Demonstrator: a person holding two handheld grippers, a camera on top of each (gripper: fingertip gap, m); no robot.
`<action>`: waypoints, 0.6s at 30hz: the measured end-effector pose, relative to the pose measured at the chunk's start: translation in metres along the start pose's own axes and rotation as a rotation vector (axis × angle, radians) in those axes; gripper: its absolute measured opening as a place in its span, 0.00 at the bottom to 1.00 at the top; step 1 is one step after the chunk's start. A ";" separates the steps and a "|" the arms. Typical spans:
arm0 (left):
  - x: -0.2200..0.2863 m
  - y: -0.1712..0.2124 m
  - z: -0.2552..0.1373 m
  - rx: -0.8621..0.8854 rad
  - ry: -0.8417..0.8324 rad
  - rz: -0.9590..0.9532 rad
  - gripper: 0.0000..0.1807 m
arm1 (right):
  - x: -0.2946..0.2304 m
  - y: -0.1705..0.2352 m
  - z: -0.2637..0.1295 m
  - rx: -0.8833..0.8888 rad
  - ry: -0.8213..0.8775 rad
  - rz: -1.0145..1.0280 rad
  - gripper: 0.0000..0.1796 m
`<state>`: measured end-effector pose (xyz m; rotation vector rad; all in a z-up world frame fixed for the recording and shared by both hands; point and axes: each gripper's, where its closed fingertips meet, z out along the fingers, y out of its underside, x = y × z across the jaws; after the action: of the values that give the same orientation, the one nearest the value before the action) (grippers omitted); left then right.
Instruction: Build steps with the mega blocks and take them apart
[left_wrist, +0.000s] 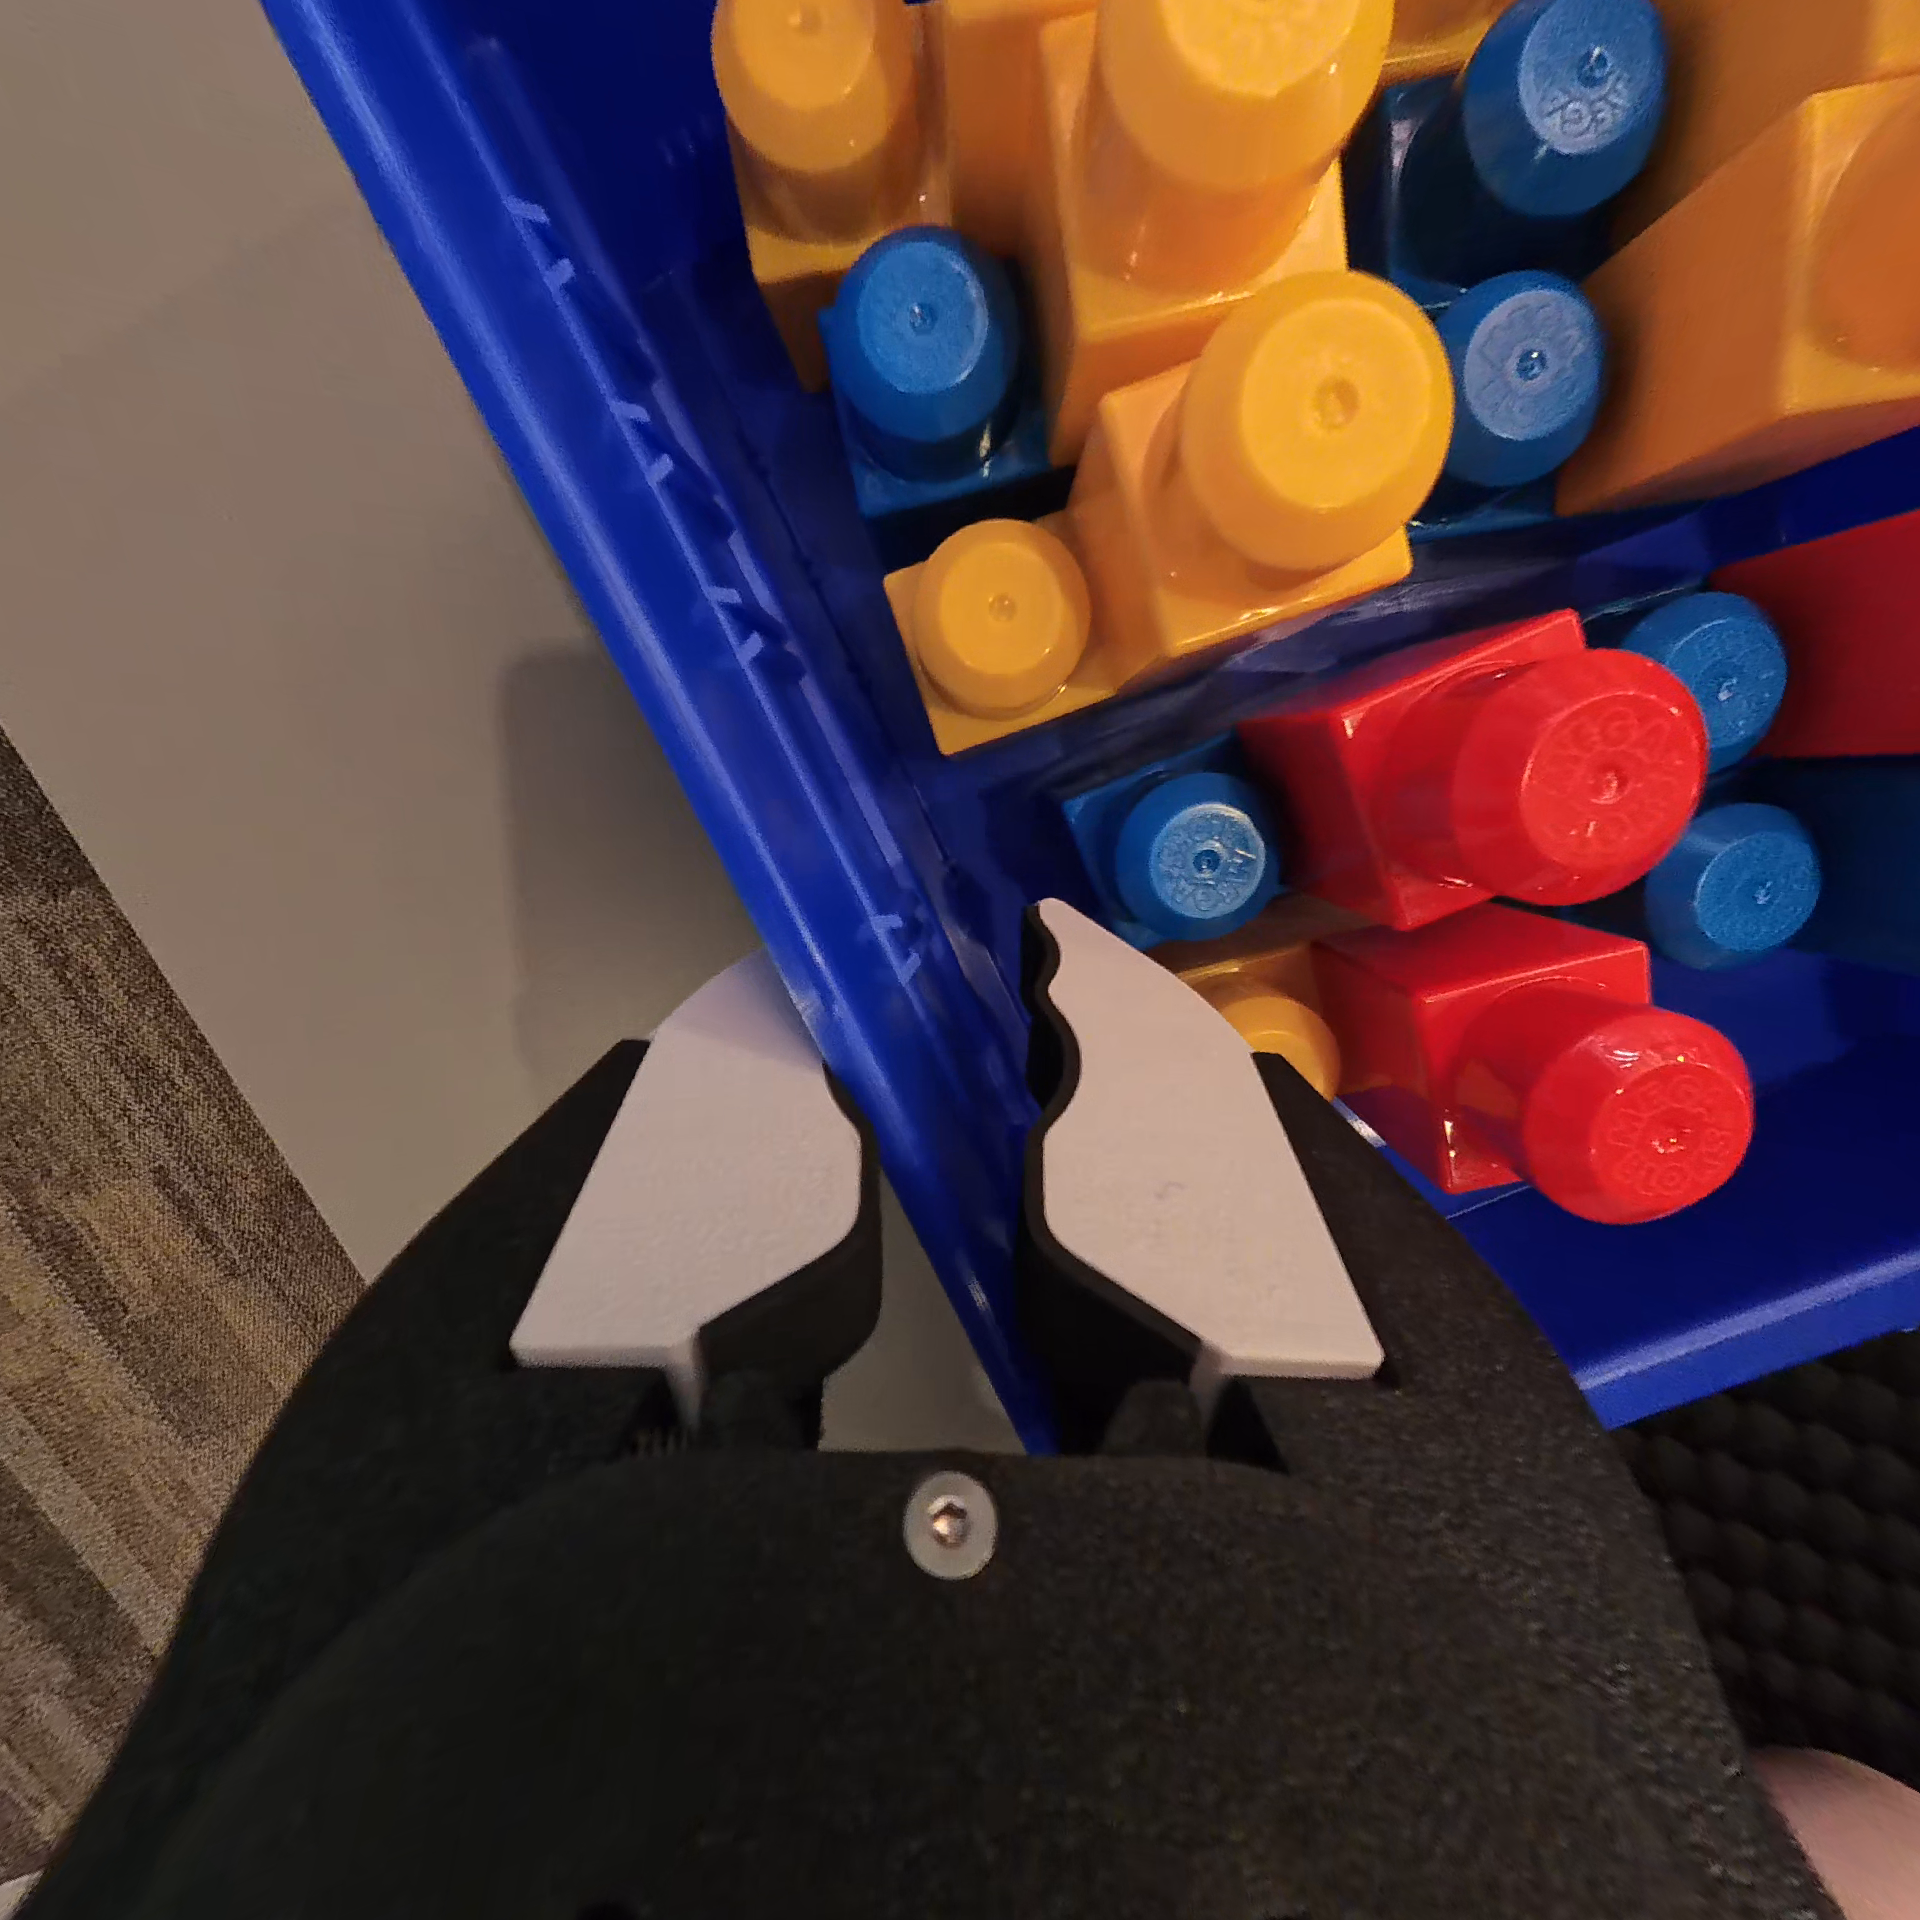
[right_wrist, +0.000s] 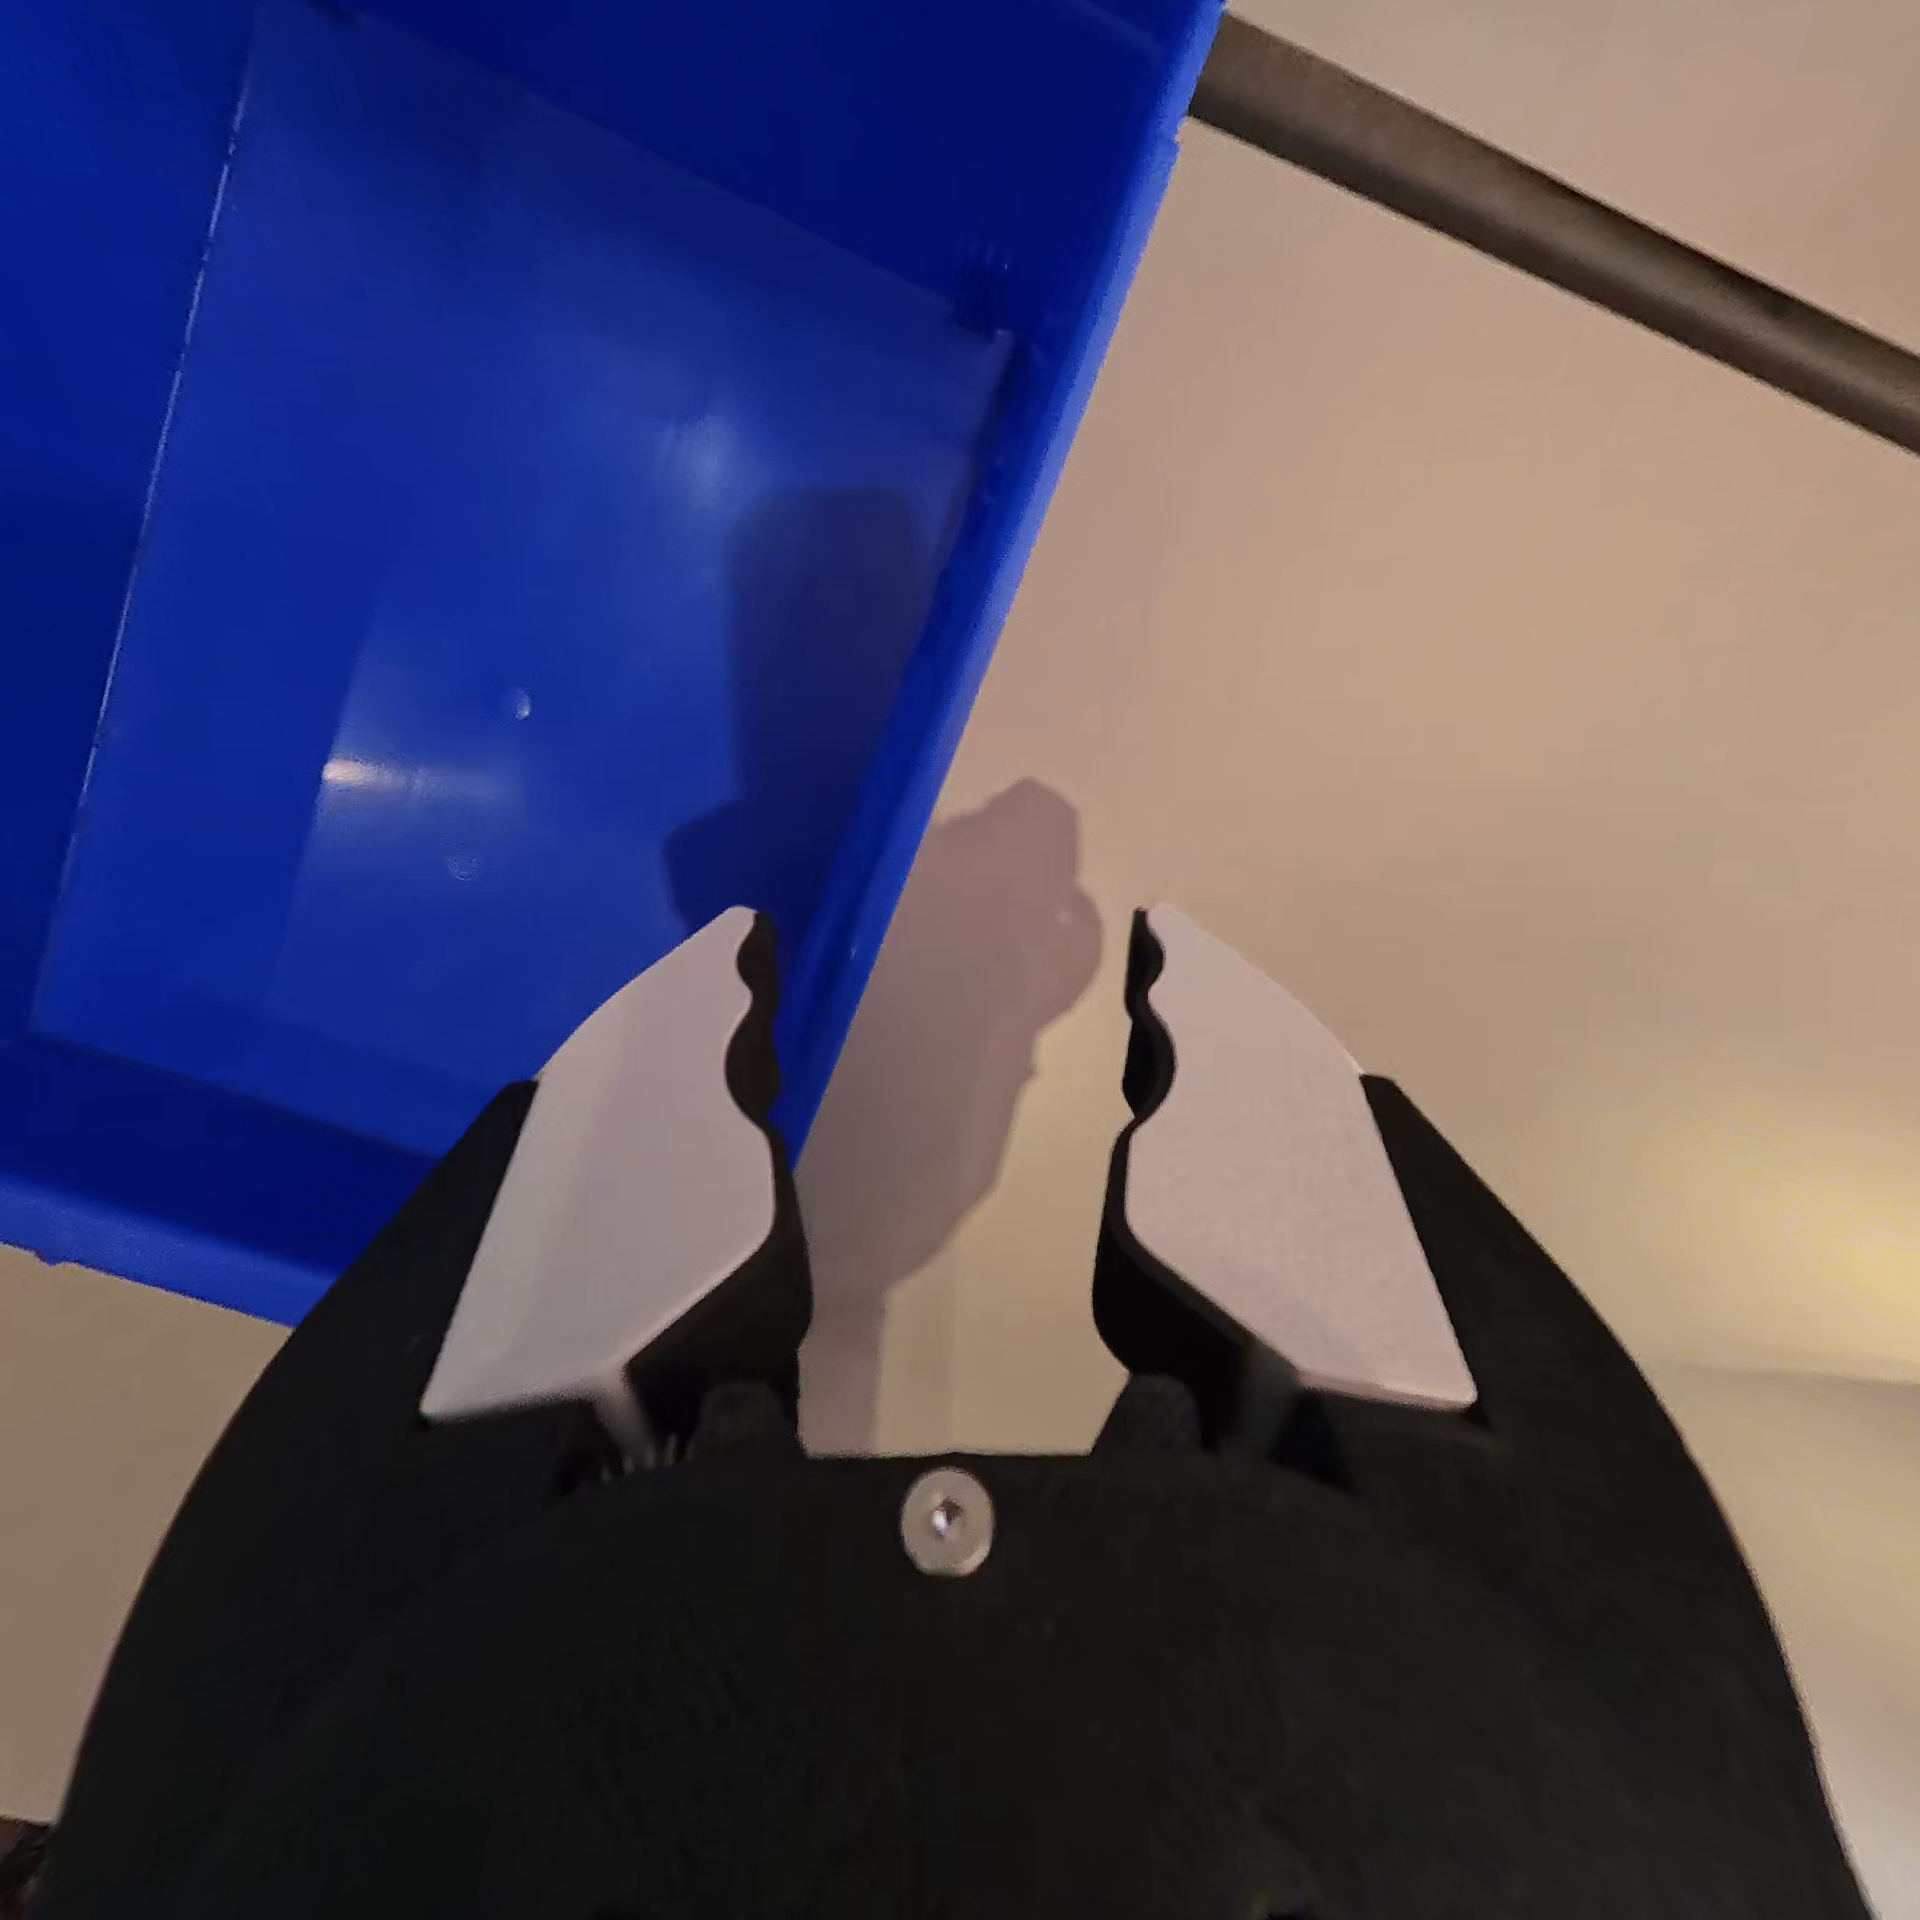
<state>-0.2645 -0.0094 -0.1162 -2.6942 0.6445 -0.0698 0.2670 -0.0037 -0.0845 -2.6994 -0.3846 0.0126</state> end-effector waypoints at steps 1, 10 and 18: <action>-0.001 0.000 0.000 -0.002 -0.004 -0.001 0.15 | -0.001 0.000 0.003 -0.011 -0.008 0.003 0.37; -0.015 -0.005 -0.024 0.096 -0.074 -0.049 0.28 | -0.012 0.012 0.034 -0.244 -0.024 -0.006 0.32; -0.018 -0.024 -0.106 0.424 -0.071 -0.184 0.28 | -0.001 0.008 0.043 -0.284 -0.213 0.067 0.05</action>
<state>-0.2843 -0.0176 -0.0081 -2.3242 0.3143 -0.1410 0.2657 0.0060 -0.1270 -3.0014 -0.3835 0.2873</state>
